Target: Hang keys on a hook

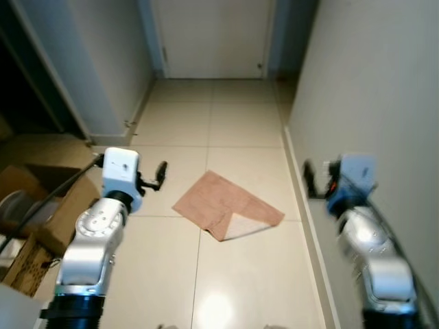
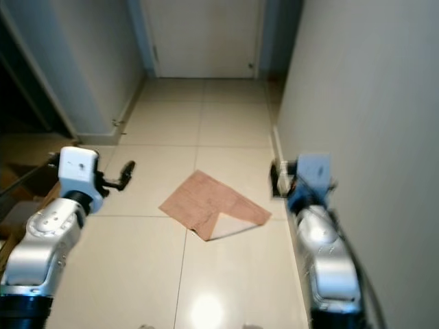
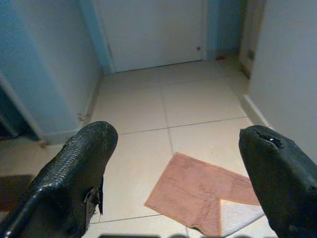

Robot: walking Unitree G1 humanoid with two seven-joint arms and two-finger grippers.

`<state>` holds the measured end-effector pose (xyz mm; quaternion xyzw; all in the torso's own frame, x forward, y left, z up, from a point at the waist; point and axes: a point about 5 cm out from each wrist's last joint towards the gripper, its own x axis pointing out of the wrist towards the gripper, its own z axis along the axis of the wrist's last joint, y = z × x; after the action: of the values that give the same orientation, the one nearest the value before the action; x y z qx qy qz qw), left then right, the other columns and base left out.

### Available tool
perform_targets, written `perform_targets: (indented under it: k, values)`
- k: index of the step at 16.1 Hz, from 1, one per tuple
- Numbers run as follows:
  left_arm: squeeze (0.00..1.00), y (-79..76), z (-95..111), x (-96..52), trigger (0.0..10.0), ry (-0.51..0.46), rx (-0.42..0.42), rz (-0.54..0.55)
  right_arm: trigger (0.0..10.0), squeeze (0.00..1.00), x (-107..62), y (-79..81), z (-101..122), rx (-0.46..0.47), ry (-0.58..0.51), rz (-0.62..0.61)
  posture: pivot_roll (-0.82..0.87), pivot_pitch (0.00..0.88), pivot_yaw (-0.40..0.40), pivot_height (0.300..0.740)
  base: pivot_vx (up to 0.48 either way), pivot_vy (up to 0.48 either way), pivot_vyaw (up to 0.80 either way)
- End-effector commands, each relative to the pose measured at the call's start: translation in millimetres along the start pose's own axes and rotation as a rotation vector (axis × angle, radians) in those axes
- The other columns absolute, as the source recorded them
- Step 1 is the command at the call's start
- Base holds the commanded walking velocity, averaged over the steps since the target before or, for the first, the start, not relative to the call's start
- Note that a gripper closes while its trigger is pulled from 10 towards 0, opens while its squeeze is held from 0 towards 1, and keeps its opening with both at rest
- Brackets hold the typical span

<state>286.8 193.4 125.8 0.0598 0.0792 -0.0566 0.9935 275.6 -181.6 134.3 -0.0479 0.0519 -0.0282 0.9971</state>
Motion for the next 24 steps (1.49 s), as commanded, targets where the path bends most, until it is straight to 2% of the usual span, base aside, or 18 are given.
perform_targets:
  k: [1,7,8,11,12,13,14,15,16,17,18,19,20,23,24]
  values:
    - [1.0,0.8,-2,0.2,10.0,0.013,0.011,-0.001,10.0,1.0,-1.5,6.1,-11,0.006,0.046,0.022,-0.11,0.0,0.029,0.74,0.0,0.0,0.8]
    - [1.0,-6.1,0,-0.2,10.0,0.043,-0.002,-0.031,10.0,1.0,0.1,11.1,-12,0.039,0.035,0.031,-0.11,0.0,0.038,0.74,0.0,0.0,0.8]
    - [1.0,-8.2,-1,-0.5,10.0,0.048,-0.001,-0.054,10.0,1.0,1.3,12.4,-14,0.016,0.042,0.019,-0.12,0.0,0.041,0.74,0.0,0.0,0.8]
    - [1.0,-3.4,2,0.1,10.0,0.005,0.056,0.02,10.0,1.0,2.8,17.3,-12,0.061,0.04,0.031,-0.12,0.0,0.045,0.74,0.0,0.0,0.8]
    - [1.0,-3.0,5,1.5,10.0,-0.027,0.053,0.042,10.0,1.0,5.0,13.4,-15,0.106,0.067,-0.012,-0.11,0.0,0.039,0.74,0.0,0.0,0.8]
    - [1.0,-3.7,6,2.1,10.0,-0.017,0.053,0.041,10.0,1.0,7.3,10.5,-15,0.119,0.079,-0.039,-0.1,0.0,0.038,0.74,0.0,0.0,0.8]
    - [1.0,-3.5,5,1.2,10.0,-0.008,0.048,0.046,10.0,1.0,9.0,11.9,-12,0.033,0.054,-0.007,-0.1,0.0,0.035,0.74,0.0,0.0,0.8]
    - [1.0,0.0,2,-0.3,10.0,0.001,0.047,0.084,10.0,1.0,10.0,14.7,-12,0.025,0.035,0.019,-0.1,0.0,0.032,0.74,0.0,0.0,0.8]
    - [1.0,6.6,-2,-2.6,10.0,0.008,0.071,0.15,10.0,1.0,10.9,10.6,-12,-0.028,0.031,-0.021,-0.09,0.0,0.024,0.74,0.0,0.0,0.8]
    - [1.0,5.8,-3,-3.1,10.0,0.007,0.066,0.14,10.0,1.0,11.1,9.7,-11,-0.05,0.029,-0.018,-0.09,0.0,0.022,0.74,0.0,0.0,0.8]
    - [1.0,4.2,-2,-3.6,10.0,0.0,0.068,0.126,10.0,1.0,11.3,8.7,-11,-0.056,0.031,-0.025,-0.09,0.0,0.018,0.74,0.0,0.0,0.8]
    - [1.0,2.0,0,-3.8,10.0,-0.013,0.067,0.107,10.0,1.0,12.1,11.1,-10,-0.017,0.034,-0.001,-0.09,0.0,0.016,0.74,0.0,0.0,0.8]
    - [1.0,0.8,3,-3.8,10.0,-0.029,0.041,0.105,10.0,1.0,12.7,13.1,-10,-0.021,0.04,0.013,-0.09,0.0,0.014,0.74,0.0,0.0,0.8]
    - [1.0,-1.7,4,-4.3,10.0,-0.041,0.038,0.113,10.0,1.0,13.1,5.7,-13,-0.026,0.065,-0.102,-0.09,0.0,0.015,0.74,0.0,0.0,0.8]
    - [0.25,-2.3,3,-4.5,10.0,-0.034,0.051,0.116,10.0,1.0,13.0,6.1,-12,-0.035,0.06,-0.099,-0.1,0.0,0.019,0.74,0.0,0.0,0.8]
